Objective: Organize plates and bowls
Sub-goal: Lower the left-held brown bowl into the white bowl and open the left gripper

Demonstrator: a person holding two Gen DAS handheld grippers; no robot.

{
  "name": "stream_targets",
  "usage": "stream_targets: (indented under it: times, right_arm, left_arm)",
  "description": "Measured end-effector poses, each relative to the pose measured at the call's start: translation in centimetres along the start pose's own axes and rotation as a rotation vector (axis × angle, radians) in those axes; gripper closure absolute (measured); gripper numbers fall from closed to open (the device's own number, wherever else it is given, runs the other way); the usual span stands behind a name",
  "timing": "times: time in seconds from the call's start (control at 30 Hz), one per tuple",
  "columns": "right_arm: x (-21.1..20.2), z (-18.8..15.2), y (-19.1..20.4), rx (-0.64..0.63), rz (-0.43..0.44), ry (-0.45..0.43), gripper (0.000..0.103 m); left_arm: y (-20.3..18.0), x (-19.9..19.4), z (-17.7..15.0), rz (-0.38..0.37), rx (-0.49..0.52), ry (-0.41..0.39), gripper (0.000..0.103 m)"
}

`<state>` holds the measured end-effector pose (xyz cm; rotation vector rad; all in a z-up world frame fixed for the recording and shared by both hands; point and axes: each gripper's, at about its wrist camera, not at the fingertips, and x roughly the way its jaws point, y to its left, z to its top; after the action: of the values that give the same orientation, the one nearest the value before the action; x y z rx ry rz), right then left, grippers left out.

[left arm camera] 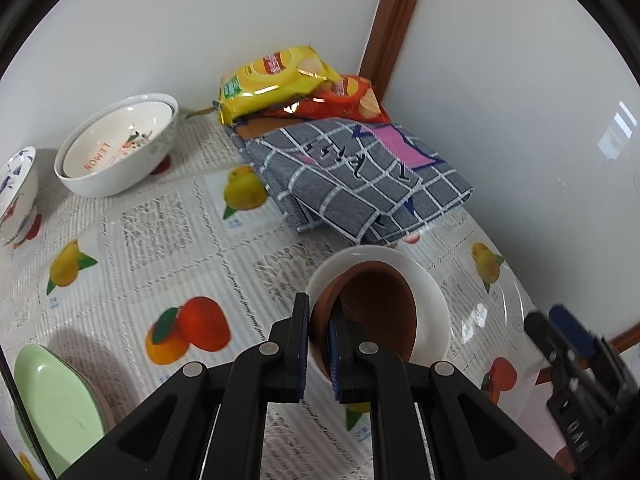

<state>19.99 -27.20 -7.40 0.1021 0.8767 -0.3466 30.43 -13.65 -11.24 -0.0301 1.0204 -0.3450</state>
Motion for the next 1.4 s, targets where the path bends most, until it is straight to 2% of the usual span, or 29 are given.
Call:
stream_targets:
  times: [0.2, 0.37, 0.77, 0.9, 1.4]
  right_arm:
    - [1.6, -1.1, -1.7, 0.013, -0.026, 0.054, 0.06]
    - [1.4, -1.2, -3.4, 0.108, 0.021, 0.049, 0.06]
    - [1.1, -1.7, -1.9, 0.063, 0.027, 0.05, 0.06]
    - [1.2, -1.8, -1.5, 0.037, -0.007, 0.046, 0.06]
    - [1.1, -2.0, -0.7, 0.011, 0.004, 0.052, 0.058]
  left_arm:
    - [-0.7, 1.3, 0.1, 0.016, -0.003, 0.021, 0.094]
    - [-0.6, 2.1, 0.1, -0.001, -0.019, 0.045, 0.094]
    - [-0.6, 3.3, -0.1, -0.013, -0.044, 0.076, 0.094]
    - [-0.7, 3.7, -0.2, -0.024, -0.045, 0.089, 0.094]
    - [-0.7, 4.8, -0.4, -0.046, -0.078, 0.102, 0.093]
